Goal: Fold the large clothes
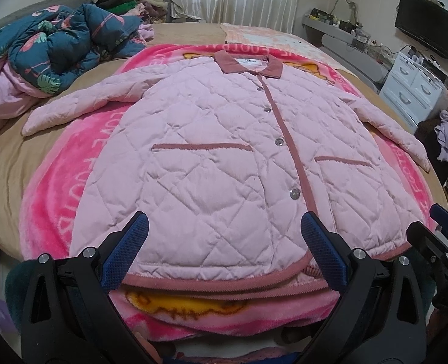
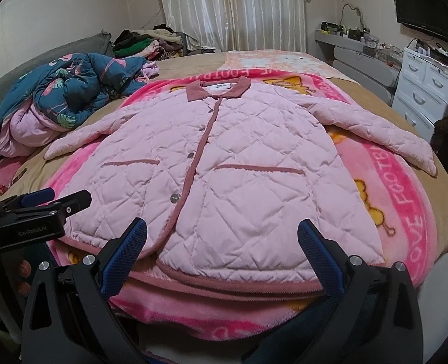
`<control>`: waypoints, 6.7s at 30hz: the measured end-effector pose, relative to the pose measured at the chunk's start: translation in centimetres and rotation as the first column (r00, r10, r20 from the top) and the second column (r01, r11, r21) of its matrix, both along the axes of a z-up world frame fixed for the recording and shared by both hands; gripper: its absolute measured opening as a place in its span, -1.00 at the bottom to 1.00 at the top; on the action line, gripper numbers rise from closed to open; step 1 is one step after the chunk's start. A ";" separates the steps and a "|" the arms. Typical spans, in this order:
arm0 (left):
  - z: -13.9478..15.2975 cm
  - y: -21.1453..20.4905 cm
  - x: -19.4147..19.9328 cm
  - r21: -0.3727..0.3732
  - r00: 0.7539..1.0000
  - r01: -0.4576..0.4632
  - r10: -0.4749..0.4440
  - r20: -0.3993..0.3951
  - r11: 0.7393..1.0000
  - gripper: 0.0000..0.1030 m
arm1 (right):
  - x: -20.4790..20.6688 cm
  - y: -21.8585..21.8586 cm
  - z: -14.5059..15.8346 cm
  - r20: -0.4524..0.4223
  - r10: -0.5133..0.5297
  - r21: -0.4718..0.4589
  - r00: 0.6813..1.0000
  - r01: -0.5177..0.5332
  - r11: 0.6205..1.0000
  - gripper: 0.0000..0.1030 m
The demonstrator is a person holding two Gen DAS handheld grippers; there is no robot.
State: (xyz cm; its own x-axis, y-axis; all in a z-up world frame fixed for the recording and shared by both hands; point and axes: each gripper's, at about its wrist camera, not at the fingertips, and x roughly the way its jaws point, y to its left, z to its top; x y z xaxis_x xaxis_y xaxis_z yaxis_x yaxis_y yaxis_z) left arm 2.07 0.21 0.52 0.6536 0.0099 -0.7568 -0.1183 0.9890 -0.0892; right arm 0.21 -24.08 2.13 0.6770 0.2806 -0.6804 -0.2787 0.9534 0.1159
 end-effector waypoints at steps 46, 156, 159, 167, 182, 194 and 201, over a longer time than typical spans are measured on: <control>7.1 0.5 20.9 0.040 0.998 -0.058 0.057 0.023 0.998 0.83 | 21.3 -0.6 9.5 0.140 -0.045 0.047 0.989 0.039 0.998 0.92; 5.6 11.6 32.5 -0.268 0.995 -0.097 0.095 -0.018 0.959 0.82 | 37.7 9.9 2.0 0.185 0.070 0.065 0.980 -0.083 0.994 -0.67; 4.4 12.2 32.7 -0.300 0.994 -0.105 0.099 -0.035 0.948 0.82 | 37.6 12.9 -0.8 0.122 0.109 0.044 0.987 -0.115 0.992 -0.66; 1.9 12.5 32.9 -0.390 0.996 -0.084 0.061 -0.071 0.917 0.82 | 35.6 16.9 -6.7 -0.033 0.229 0.036 0.973 -0.228 0.973 -0.44; -4.8 12.2 32.9 -0.588 0.972 -0.149 0.009 -0.233 0.795 0.82 | 31.6 15.6 -5.8 -0.100 0.328 0.084 0.939 -0.321 0.943 0.60; -5.5 8.1 33.1 -0.479 0.981 -0.065 -0.033 -0.193 0.876 -0.60 | 30.1 4.3 -4.0 -0.059 0.010 -0.027 0.998 -0.011 1.000 0.62; 4.1 7.4 33.3 -0.299 0.996 0.086 -0.074 0.053 0.950 -0.71 | 30.4 -1.4 -3.2 -0.034 -0.119 0.021 0.992 0.119 0.993 0.62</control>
State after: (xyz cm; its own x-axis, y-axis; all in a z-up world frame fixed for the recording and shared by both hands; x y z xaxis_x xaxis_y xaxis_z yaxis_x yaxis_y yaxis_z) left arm 35.42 7.59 4.61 0.6728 -0.2680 -0.6896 -0.0299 0.9215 -0.3873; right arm 30.62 -25.44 -1.06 0.6842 0.2149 -0.6969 -0.1591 0.9766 0.1450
